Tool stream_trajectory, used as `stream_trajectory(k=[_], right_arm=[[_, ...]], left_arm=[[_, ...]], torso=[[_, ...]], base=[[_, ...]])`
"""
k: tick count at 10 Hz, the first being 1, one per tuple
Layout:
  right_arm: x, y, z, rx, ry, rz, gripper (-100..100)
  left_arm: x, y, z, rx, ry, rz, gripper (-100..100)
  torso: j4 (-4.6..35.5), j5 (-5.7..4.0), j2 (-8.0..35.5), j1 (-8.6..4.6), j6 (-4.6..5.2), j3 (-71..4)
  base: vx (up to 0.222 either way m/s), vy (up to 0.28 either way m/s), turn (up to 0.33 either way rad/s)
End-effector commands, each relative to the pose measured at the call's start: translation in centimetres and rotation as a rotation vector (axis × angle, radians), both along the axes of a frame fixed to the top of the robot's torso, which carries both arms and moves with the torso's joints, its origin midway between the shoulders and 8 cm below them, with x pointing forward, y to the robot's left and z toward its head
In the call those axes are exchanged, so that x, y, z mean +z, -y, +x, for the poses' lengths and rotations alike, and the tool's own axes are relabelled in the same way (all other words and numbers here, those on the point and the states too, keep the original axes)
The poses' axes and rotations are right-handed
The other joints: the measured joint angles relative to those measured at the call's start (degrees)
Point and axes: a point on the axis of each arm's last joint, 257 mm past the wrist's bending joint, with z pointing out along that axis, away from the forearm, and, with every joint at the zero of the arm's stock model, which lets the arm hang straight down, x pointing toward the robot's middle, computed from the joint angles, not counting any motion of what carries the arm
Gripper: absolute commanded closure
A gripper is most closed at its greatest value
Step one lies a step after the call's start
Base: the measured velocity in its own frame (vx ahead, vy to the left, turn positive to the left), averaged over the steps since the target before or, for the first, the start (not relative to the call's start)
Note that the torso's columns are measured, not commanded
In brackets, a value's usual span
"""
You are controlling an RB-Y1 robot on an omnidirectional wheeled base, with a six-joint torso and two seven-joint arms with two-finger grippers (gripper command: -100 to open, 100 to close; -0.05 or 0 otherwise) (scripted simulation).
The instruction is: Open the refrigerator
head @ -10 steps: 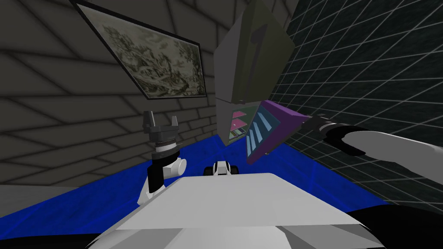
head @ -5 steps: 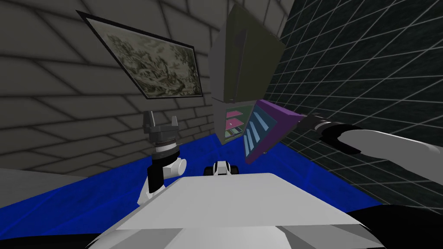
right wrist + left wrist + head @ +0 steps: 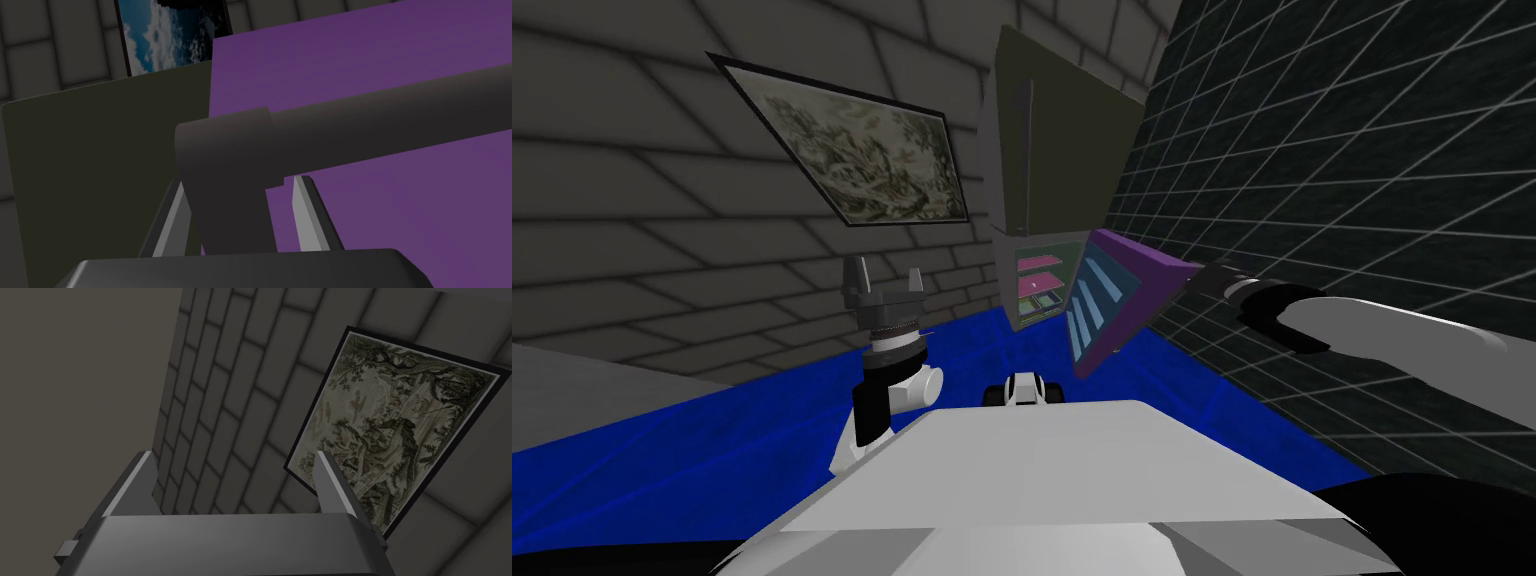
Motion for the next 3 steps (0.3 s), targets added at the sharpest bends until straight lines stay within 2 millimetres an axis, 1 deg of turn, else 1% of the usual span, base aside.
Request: stream_trajectory(k=[1, 2, 3], right_arm=[[0.0, -0.5, 0.4, 0.013, 0.002, 0.000, 100], [0.1, -1.6, 0.7, 0.037, 0.004, -0.001, 100], [0.0, -2.5, 0.9, 0.055, 0.001, 0.001, 100]], left_arm=[[0.0, 0.0, 0.0, 0.000, 0.000, 0.000, 0], [0.0, 0.0, 0.0, 0.000, 0.000, 0.000, 0], [0.0, 0.0, 0.0, 0.000, 0.000, 0.000, 0]], torso=[[-0.1, -0.04, -0.1, 0.19, 0.04, 0.0], [-0.1, 0.05, -0.2, 0.45, 0.10, -0.1], [0.0, 0.18, -0.1, 0.11, -0.08, -0.1]], base=[[-0.023, -0.087, 0.008], [-0.030, -0.138, 0.036], [-0.051, -0.284, 0.079]])
